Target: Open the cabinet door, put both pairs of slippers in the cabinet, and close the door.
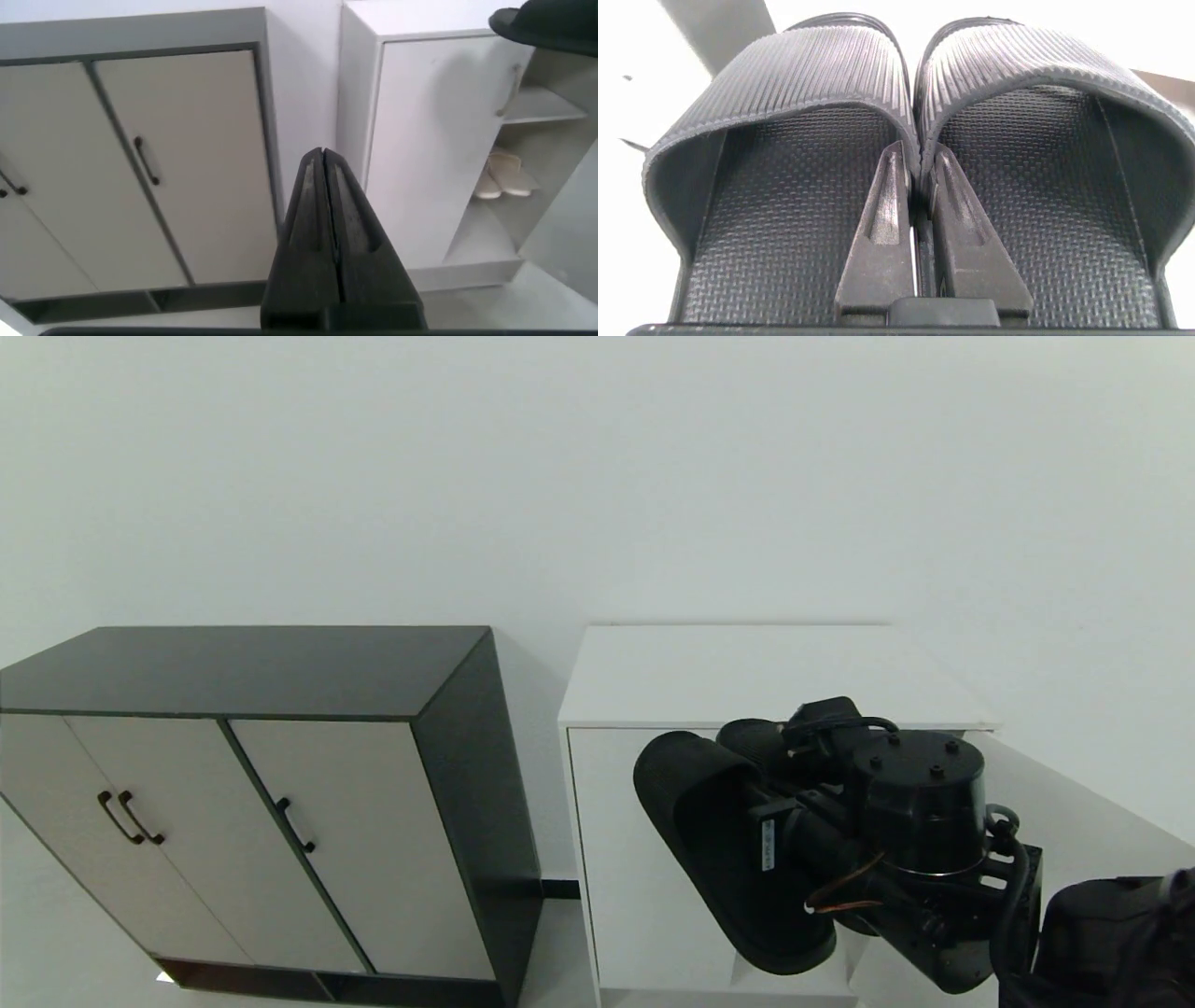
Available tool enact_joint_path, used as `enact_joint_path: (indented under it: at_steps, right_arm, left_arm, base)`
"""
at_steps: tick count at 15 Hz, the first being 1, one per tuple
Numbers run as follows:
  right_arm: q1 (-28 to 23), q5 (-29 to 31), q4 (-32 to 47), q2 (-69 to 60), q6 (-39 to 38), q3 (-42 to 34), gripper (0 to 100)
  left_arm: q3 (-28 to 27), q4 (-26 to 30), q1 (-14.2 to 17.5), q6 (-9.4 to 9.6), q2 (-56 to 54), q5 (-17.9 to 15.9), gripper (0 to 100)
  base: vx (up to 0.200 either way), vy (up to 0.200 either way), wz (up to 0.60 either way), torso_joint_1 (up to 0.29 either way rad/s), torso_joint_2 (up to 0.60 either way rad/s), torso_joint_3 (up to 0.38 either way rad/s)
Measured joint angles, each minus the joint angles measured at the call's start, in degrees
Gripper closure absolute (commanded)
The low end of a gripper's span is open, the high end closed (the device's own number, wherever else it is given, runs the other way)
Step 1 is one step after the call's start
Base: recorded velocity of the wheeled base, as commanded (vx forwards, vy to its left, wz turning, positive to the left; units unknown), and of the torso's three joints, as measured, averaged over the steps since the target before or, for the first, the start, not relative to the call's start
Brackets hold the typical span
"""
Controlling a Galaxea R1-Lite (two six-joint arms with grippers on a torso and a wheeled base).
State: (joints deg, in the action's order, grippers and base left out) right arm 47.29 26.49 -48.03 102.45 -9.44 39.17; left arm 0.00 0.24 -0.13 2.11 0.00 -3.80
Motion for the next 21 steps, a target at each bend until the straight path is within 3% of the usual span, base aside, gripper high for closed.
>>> enact_joint_path:
  at_steps: [11,15,21]
  right_arm:
    - [0.0,-0.3,-1.8,-0.1,0.1,-1.2,100]
    - [0.0,-0.6,-7.5,0.1,0.7,-3.1,100]
    - [0.2,-0.6,-7.8,0.5,1.8,-4.0,100]
  left_arm:
    - [0.0,0.0,0.0,0.00,0.0,0.0,100]
    - [0.0,-0.1,0.0,-0.01,0.0,0.0,100]
    - [0.0,0.0,0.0,0.02,0.0,0.0,100]
  base:
    - [0.000,-0.200,0.00,0.003,0.00,0.005]
    - [0.000,0.000,0.00,0.000,0.00,0.000]
    - [0.000,0.000,0.00,0.000,0.00,0.000]
